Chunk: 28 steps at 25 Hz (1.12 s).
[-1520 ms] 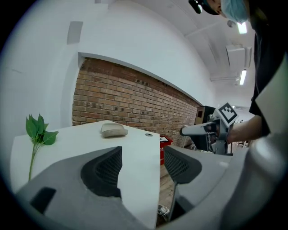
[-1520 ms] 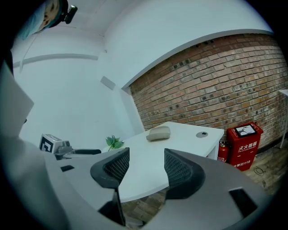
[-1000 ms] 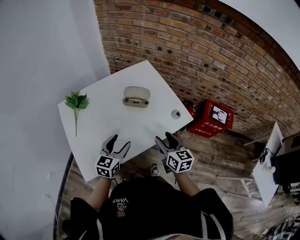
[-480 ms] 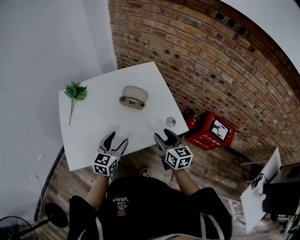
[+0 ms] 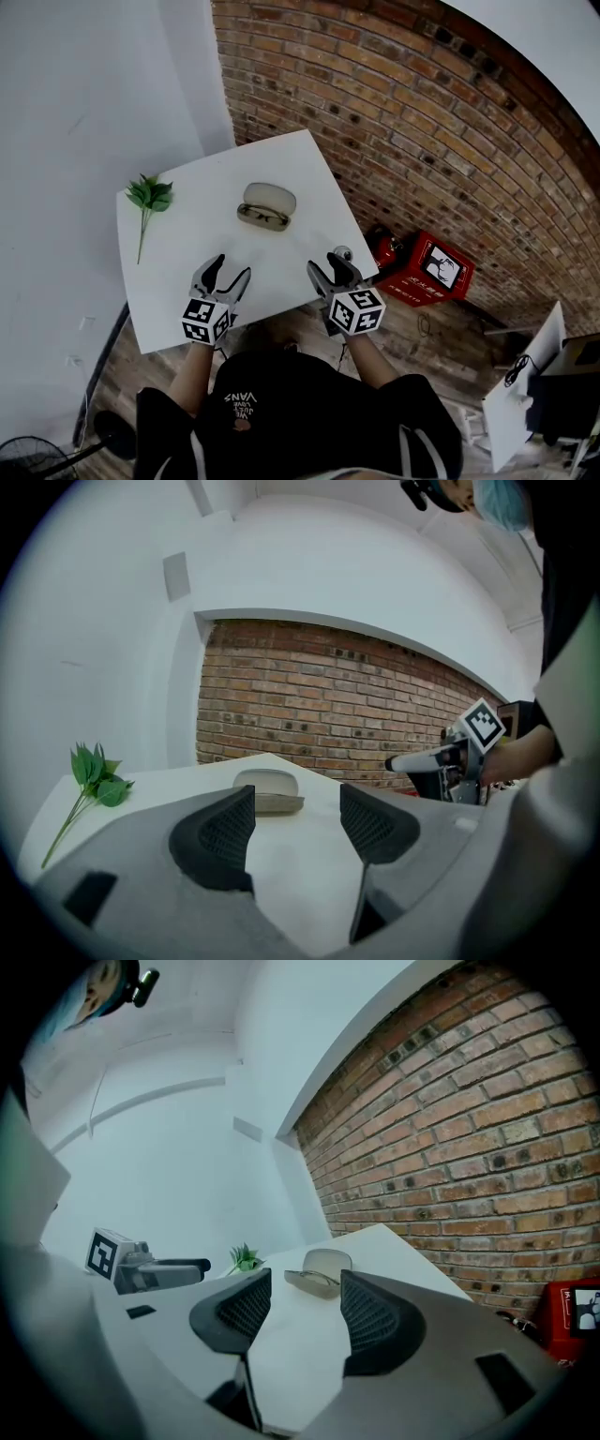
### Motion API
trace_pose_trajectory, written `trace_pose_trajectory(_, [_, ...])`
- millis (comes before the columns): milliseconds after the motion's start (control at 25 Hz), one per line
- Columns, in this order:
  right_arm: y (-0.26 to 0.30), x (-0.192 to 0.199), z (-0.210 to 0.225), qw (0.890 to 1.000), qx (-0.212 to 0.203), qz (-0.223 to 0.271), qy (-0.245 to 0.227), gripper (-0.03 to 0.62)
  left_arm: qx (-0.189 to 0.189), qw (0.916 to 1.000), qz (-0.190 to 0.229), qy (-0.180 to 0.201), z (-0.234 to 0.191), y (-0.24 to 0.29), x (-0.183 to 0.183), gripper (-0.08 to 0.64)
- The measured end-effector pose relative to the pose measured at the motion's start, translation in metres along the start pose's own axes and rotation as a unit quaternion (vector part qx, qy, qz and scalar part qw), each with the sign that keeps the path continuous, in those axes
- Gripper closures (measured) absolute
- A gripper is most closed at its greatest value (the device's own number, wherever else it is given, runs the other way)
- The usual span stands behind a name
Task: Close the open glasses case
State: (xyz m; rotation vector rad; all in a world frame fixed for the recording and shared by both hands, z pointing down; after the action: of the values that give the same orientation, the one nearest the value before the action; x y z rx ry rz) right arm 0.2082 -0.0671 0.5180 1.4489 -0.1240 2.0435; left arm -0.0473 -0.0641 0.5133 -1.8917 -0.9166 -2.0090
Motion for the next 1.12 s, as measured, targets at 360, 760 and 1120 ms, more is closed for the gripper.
trace_pose_trajectory(360, [0.060,-0.029,0.014,1.000,0.006,0.003,-0.003,0.377,0.031,0.9987,-0.027,0.030,-0.045,0.038,-0.015,0.267])
trace_pose_trajectory(760, [0.139,-0.054,0.036,1.000,0.012,-0.022,-0.008,0.400,0.106,0.9869,-0.073,0.098,-0.068,0.084,-0.002,0.196])
trace_pose_trajectory(1120, [0.204,-0.065,0.058,0.998,-0.008,-0.063,0.014,0.376,0.153,0.9735,-0.082,0.149,-0.067,0.124,0.016,0.158])
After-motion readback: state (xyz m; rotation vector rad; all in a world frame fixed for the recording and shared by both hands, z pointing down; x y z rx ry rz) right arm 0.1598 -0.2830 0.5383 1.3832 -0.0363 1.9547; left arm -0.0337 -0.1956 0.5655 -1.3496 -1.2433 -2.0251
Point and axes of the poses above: the fingertips, and each gripper's own axes: y forward along the fingers, z to its right, x out of its underside, the point moved 6 cm from there along -y, backward along the fingers, and after that the axes turned 5 degrees about y, right-handed, at the moved point
